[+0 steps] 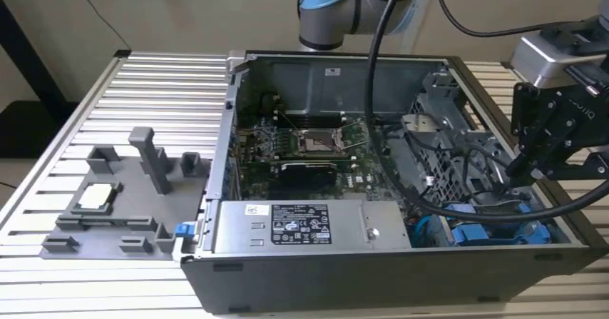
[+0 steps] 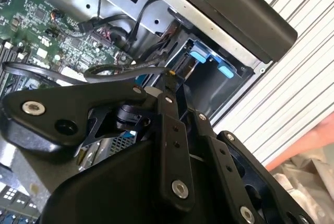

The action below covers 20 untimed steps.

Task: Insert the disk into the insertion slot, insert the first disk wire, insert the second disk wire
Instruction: 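Insert the first disk wire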

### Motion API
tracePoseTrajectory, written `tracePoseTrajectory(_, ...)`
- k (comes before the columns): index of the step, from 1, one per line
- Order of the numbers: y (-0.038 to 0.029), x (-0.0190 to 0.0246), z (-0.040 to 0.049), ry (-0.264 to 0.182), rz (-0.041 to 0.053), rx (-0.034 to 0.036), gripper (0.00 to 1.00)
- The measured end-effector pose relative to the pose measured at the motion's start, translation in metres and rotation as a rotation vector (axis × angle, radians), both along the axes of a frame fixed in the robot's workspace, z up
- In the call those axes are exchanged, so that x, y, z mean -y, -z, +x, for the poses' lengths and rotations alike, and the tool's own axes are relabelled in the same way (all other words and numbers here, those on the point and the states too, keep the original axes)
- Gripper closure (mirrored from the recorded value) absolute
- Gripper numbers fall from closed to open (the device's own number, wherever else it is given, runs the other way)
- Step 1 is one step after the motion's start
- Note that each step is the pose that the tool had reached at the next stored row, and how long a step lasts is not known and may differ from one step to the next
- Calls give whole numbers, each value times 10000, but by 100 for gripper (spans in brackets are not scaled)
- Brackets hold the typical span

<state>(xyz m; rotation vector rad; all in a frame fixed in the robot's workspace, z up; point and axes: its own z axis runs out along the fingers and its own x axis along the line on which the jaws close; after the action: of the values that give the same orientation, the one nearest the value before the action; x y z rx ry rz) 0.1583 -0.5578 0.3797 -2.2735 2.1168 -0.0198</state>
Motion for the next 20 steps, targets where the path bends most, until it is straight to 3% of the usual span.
tracePoseTrajectory(3,17,0,24,30,-4,-151,81)
tracePoseTrajectory(7,32,0,43,56,-21,-437,81)
tracePoseTrajectory(9,47,0,44,96,-22,-507,81)
tracePoseTrajectory(14,94,13,47,253,3,-550,81)
tracePoseTrajectory(20,138,26,129,259,3,-834,81)
